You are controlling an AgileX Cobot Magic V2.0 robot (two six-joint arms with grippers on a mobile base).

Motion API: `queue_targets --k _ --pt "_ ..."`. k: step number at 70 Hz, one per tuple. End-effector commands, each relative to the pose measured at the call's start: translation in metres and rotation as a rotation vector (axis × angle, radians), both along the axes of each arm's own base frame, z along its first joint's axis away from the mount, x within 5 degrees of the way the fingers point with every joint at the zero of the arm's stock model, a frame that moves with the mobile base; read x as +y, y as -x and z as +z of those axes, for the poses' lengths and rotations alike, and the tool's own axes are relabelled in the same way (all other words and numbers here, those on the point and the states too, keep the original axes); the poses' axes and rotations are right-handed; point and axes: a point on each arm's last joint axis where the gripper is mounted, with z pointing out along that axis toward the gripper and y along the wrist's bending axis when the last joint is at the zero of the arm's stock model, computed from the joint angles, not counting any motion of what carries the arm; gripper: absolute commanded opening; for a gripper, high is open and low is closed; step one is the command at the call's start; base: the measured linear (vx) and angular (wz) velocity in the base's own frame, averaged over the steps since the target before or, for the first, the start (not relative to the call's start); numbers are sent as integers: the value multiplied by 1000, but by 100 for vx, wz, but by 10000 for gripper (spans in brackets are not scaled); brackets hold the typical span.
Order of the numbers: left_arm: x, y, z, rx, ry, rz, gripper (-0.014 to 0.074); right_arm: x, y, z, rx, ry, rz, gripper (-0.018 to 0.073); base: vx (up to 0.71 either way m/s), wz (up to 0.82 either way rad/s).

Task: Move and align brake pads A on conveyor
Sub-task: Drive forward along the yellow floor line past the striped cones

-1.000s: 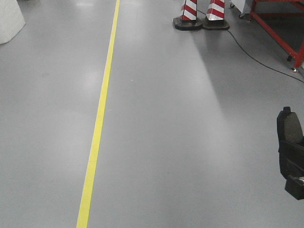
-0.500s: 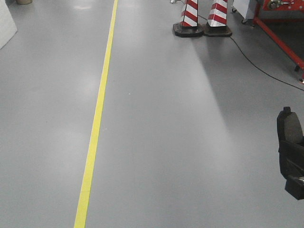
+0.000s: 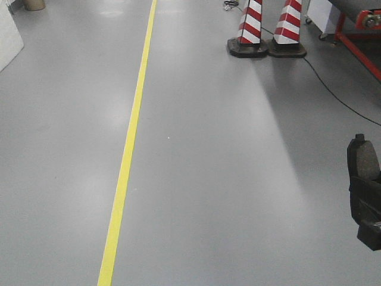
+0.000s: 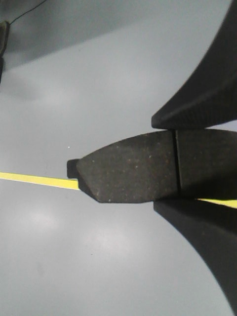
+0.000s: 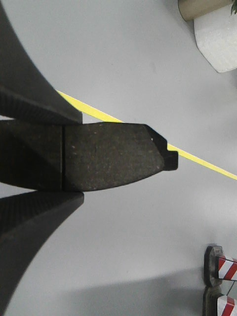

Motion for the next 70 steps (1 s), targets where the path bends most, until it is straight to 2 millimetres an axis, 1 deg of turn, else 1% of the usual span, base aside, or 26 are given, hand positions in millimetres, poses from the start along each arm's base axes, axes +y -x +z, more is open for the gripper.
queue_targets --k 1,70 --pt "-2 -4 17 -116 6 -22 174 0 -3 18 -116 -19 -9 -6 51 9" --pt "-2 -4 17 -116 6 -22 174 0 -3 18 -117 -19 -9 -6 56 4"
